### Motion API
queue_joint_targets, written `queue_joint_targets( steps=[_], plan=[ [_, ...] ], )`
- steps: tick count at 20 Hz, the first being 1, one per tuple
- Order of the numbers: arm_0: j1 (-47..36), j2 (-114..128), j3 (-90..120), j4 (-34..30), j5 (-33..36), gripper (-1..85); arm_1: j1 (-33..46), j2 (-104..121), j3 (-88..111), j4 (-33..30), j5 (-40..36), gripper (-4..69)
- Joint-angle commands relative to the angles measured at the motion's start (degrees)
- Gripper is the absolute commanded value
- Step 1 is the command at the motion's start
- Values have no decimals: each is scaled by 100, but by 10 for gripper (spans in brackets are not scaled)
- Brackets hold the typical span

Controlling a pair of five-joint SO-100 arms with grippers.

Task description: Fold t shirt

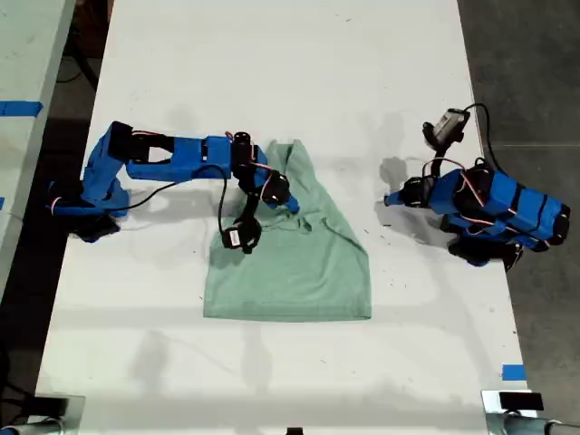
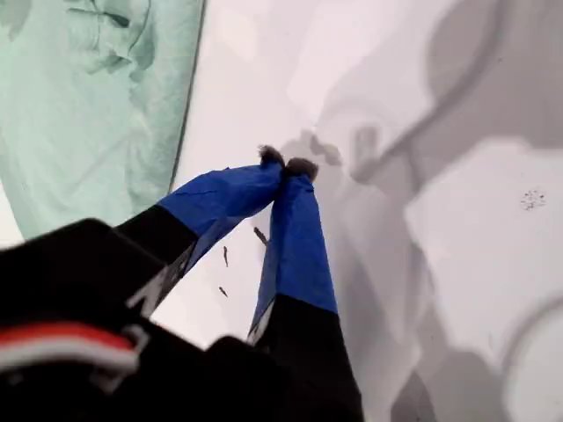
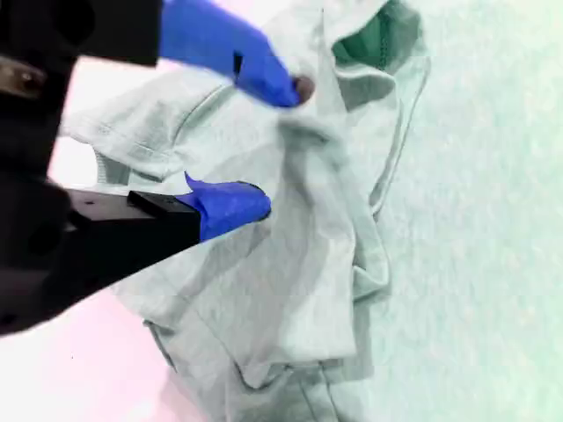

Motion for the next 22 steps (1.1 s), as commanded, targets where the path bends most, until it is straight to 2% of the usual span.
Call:
queue_joint_targets(
  steps=[1, 4, 5, 8, 10, 13, 14, 15, 16, 17, 19, 22],
  plan=[
    [-105, 738, -352, 185, 62, 221, -18, 62, 281, 18, -97, 9],
    [-545, 1705, -70, 589, -88, 173, -9, 62, 281, 9, -105, 9],
    [-677, 2083, 141, 642, 0, 117, -18, 62, 281, 9, -105, 9],
    [-923, 3445, 1195, 492, 237, 57, -18, 62, 281, 9, -114, 9],
    [-1169, 4957, 3111, -352, 229, 15, -18, 62, 281, 9, -114, 9],
    [-1714, 8455, 7488, -2435, 237, -3, -26, 62, 281, 9, -105, 9],
    [-1916, 9545, 8736, -2795, 299, -3, -18, 62, 281, 0, -114, 9],
    [-2065, 10354, 9633, -2988, 606, -3, 0, 62, 281, 0, -123, 9],
    [-2153, 11171, 10450, -3296, 1274, -3, 18, 62, 281, -9, -141, 9],
    [-2399, 12322, 11241, -3278, 1564, -3, 18, 62, 281, -9, -132, 9],
    [-2918, 14458, 12454, -2382, 1749, -3, -18, 62, 281, -9, -88, 9],
    [-2892, 14449, 12445, -2426, 1793, -3, 18, 70, 290, -18, -123, 9]
  ],
)
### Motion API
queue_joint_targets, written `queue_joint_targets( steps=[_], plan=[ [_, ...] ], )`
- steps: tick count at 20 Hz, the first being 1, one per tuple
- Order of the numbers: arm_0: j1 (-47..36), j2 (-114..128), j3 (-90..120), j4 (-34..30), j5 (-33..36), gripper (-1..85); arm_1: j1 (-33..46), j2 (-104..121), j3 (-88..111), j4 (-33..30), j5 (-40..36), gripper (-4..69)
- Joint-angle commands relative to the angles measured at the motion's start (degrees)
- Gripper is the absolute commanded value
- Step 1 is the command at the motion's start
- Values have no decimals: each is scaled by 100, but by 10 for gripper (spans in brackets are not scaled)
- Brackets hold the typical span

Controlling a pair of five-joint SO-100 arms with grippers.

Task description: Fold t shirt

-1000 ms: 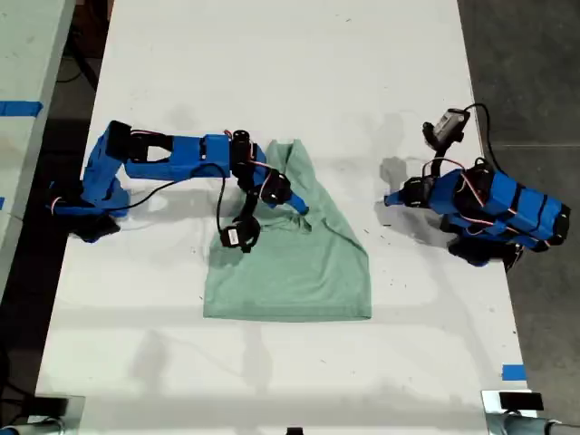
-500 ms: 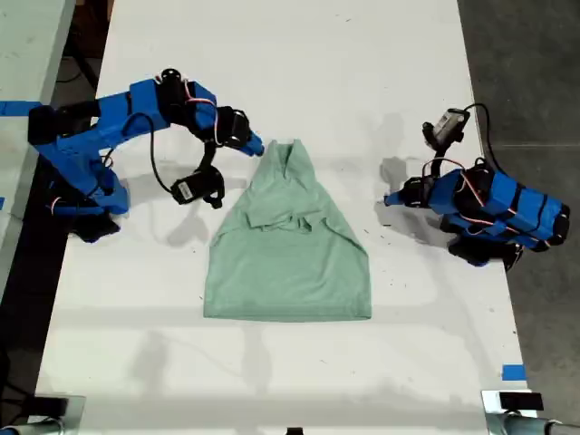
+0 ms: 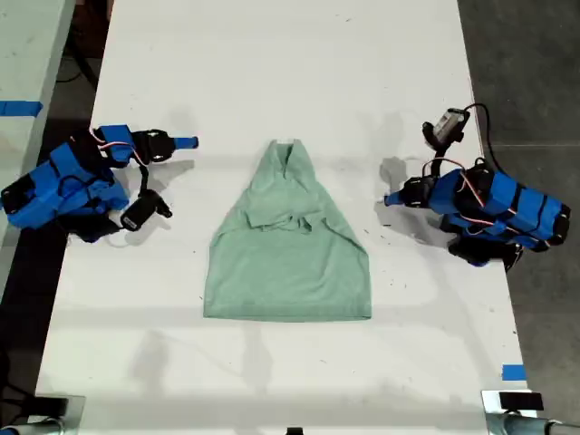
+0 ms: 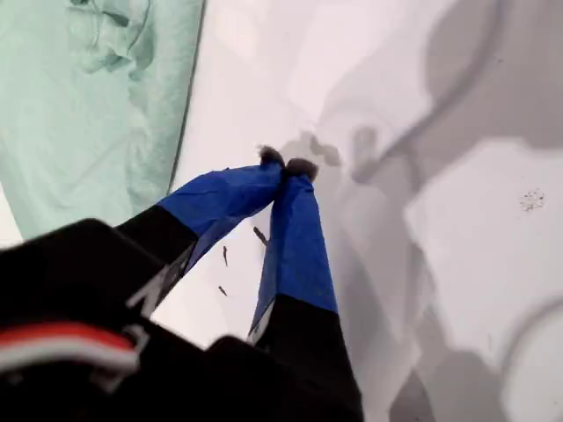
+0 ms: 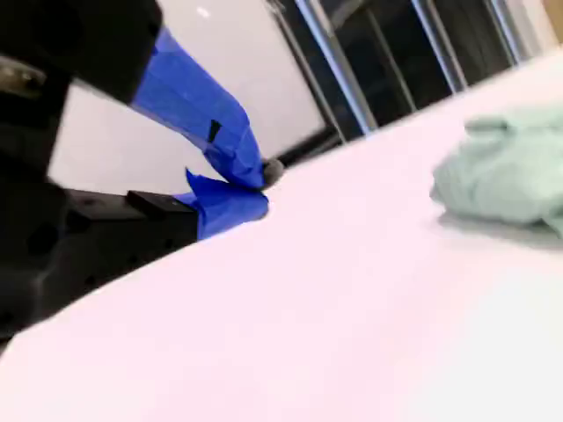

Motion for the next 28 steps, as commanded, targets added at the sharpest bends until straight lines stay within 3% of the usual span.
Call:
queue_joint_targets(
  steps=[1, 9, 28],
  plan=[
    [-123, 308, 185, 97, 26, -3, 18, 70, 290, -26, -88, 9],
    [-677, 308, 334, 272, -483, -3, -70, 70, 290, 9, 9, 9],
    [-703, 308, 343, 308, -536, -3, -158, 70, 272, 26, 44, 9]
  ],
)
